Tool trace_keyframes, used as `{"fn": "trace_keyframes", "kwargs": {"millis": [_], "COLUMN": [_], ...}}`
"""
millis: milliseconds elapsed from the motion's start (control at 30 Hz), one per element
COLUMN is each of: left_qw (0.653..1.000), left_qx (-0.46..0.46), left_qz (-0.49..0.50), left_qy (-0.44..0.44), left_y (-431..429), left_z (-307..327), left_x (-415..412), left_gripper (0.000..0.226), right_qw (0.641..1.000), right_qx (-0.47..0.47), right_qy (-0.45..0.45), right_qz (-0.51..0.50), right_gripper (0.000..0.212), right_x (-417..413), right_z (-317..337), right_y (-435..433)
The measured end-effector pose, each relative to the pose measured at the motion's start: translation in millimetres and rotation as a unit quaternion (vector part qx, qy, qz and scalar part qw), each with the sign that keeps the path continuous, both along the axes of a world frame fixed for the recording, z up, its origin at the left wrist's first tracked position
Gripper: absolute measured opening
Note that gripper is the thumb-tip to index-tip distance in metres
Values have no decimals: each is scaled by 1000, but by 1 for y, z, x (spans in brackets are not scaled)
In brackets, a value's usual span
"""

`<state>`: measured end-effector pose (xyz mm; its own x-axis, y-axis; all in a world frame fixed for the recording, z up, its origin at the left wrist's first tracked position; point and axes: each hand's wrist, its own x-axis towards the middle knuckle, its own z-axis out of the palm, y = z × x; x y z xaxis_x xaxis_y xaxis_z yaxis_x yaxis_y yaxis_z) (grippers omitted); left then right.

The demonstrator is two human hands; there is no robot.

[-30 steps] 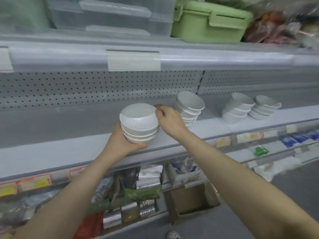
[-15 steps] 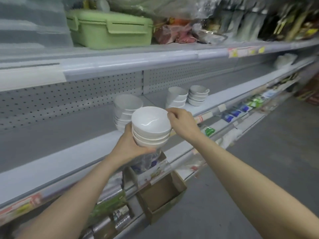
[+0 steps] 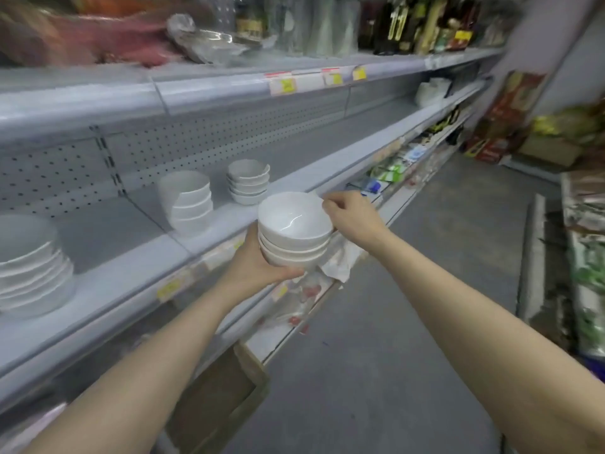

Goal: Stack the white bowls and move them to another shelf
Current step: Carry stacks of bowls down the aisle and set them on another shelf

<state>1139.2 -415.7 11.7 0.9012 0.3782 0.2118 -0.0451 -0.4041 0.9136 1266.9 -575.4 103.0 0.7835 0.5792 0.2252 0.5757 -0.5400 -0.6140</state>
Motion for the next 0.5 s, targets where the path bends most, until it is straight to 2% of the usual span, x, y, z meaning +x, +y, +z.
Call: {"fn": "trace_keyframes", "kwargs": {"millis": [167, 300, 500], "left_qw": [998, 995, 988], "left_qx": [5, 10, 4], "left_qz": [-54, -95, -154], "left_qy": [-20, -36, -3], "left_y": [-56, -97, -131], "left_z": [3, 6, -4], "left_x": [100, 164, 264], "left_gripper": [95, 80, 104], "right_qw": [999, 996, 986], "right_qx": [7, 10, 35], "right_qy": [9, 21, 28], "right_qz": [-40, -83, -162], "right_gripper": [30, 25, 28], "right_x": [83, 139, 225], "right_z": [1, -2, -18], "right_y": [-66, -111, -163]}}
